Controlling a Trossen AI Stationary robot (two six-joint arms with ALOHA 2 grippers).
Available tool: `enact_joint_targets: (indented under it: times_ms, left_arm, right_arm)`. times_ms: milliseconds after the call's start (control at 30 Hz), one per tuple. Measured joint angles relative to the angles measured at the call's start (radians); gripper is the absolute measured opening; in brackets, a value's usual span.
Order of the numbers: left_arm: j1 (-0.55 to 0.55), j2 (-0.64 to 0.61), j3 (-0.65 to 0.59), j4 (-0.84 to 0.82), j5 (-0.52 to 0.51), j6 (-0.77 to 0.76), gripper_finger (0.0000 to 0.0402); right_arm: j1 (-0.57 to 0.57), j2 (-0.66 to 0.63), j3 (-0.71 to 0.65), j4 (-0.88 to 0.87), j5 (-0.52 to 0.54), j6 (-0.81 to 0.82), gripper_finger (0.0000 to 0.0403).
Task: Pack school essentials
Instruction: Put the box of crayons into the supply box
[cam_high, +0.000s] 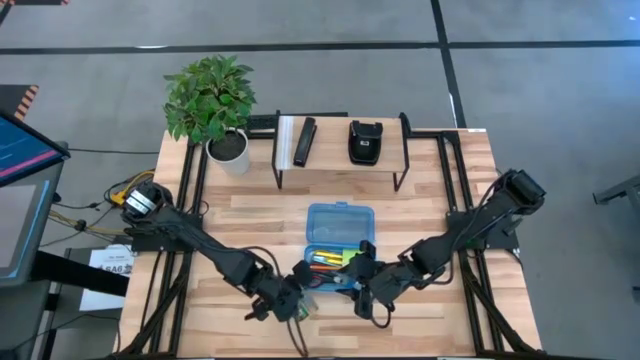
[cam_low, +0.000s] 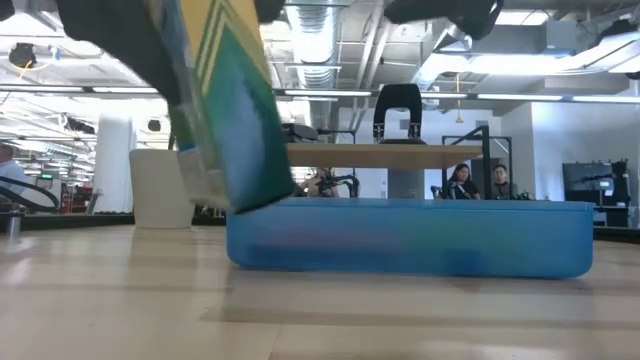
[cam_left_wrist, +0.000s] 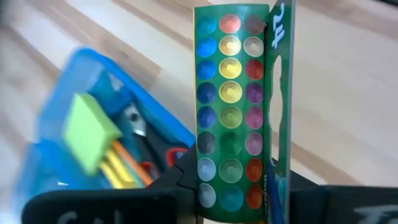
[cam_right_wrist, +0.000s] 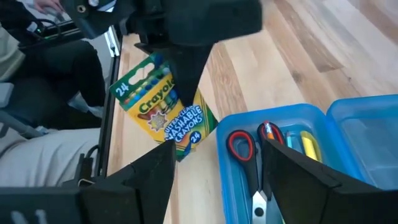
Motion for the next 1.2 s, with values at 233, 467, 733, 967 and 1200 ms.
enact_joint_targets:
  times_ms: [233, 467, 733, 967, 1200]
  left_arm:
    - [-0.006, 0.0, 0.001, 0.082, -0.139, 0.14, 0.0052]
    - [0.027, 0.0, 0.001, 0.189, -0.137, 0.247, 0.0039]
    - [0.093, -0.001, -0.146, 0.448, -0.137, 0.323, 0.0038]
    - [0.143, -0.048, -0.321, 0.789, -0.068, 0.409, 0.0038]
    - [0.238, -0.043, -0.451, 1.032, 0.103, 0.478, 0.0047]
  right_arm:
    - [0.031, -0.037, 0.0, -0.033, 0.046, 0.001, 0.0259]
    - [0.047, -0.038, 0.0, -0.032, 0.052, 0.004, 0.0259]
    - [0.051, -0.038, 0.0, -0.04, 0.052, 0.003, 0.026]
    - [0.047, -0.037, 0.0, -0.07, 0.053, 0.018, 0.026]
    - [0.021, -0.037, 0.0, -0.076, 0.052, 0.018, 0.026]
